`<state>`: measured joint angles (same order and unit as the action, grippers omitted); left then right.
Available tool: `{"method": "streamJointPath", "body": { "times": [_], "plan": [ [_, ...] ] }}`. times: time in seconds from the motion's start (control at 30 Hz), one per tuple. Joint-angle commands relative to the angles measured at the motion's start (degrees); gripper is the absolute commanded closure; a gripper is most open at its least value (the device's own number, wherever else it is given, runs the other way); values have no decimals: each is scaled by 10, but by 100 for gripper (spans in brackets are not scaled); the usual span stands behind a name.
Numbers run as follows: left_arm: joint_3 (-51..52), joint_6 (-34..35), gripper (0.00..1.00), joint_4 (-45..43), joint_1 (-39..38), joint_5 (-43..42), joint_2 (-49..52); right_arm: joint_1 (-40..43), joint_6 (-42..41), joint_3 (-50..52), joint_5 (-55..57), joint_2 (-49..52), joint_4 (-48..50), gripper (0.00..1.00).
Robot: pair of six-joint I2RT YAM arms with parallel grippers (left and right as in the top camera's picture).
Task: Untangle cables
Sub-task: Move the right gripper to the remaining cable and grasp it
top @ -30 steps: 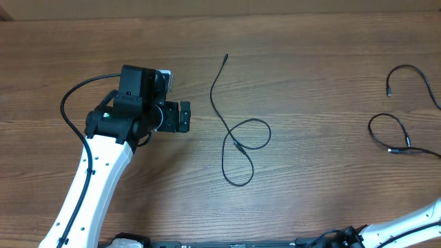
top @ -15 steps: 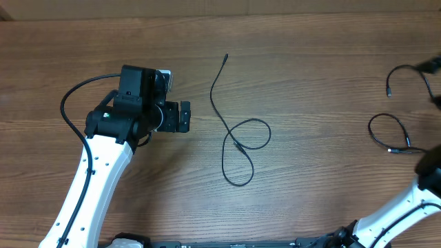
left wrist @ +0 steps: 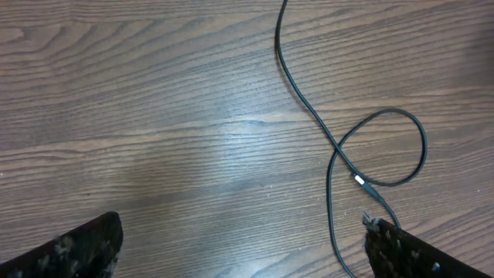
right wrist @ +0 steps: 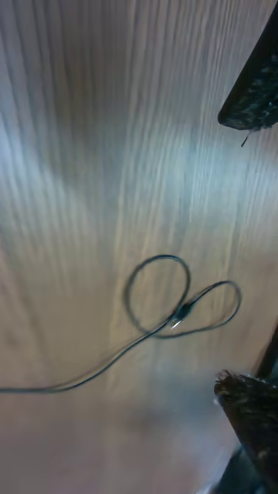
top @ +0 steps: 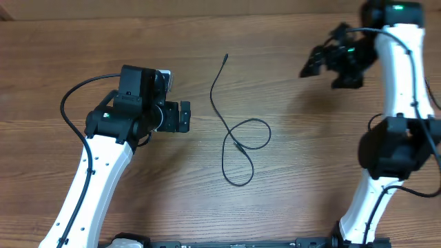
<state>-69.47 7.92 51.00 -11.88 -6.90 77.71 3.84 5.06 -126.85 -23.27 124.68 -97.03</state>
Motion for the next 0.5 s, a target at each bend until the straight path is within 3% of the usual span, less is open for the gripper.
{"method": "streamJointPath", "body": {
  "times": [0.0, 0.13, 0.23, 0.47],
  "plan": [
    [-4, -2, 0, -2, 2, -2, 2, -94, 12, 31, 70, -6, 5, 0],
    [-4, -2, 0, -2, 2, -2, 2, -166, 10, 78, 70, -6, 18, 1],
    [-4, -2, 1, -2, 2, -2, 2, -201, -6, 113, 70, -6, 34, 10],
    [-4, -2, 0, -2, 2, -2, 2, -285, -70, 206, 71, -6, 130, 9]
  ]
}}
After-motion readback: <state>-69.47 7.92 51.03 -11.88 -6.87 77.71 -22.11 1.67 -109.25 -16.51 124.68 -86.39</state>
